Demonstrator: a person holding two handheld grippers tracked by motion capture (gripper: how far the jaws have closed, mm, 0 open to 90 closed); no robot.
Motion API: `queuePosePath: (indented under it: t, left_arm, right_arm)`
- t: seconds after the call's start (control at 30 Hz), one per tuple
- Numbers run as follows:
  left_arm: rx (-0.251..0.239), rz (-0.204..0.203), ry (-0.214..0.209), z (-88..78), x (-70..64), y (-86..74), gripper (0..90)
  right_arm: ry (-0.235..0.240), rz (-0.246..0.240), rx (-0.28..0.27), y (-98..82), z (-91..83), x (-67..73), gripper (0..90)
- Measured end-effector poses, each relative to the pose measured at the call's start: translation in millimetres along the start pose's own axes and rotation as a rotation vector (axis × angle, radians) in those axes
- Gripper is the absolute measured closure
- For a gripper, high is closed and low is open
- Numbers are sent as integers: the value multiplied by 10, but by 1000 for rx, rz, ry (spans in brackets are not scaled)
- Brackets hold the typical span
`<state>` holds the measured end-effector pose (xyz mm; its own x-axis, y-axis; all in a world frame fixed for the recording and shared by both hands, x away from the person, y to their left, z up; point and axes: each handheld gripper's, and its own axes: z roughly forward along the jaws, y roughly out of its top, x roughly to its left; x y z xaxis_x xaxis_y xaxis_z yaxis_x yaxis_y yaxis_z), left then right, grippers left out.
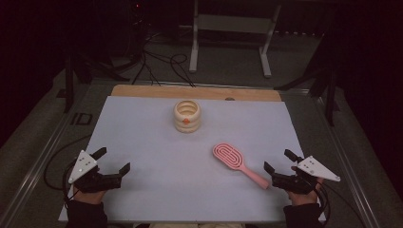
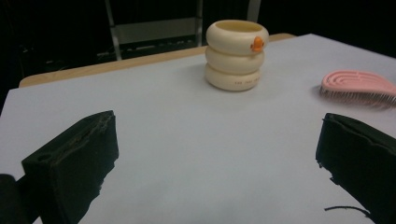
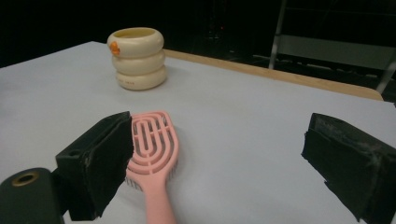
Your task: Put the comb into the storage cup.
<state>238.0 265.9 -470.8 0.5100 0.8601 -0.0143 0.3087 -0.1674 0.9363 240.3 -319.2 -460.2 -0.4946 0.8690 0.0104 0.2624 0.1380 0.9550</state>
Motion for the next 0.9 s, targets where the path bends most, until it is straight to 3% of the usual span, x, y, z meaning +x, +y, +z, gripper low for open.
queuePosePath:
  t: [0.33, 0.9]
  left_arm:
    - [-11, -2, 7, -12, 4, -9, 2]
    - [-40, -8, 13, -45, -4, -1, 2]
  right_arm:
    - [-8, 12, 6, 4, -18, -22, 82]
    - [19, 17, 14, 72, -10, 54, 82]
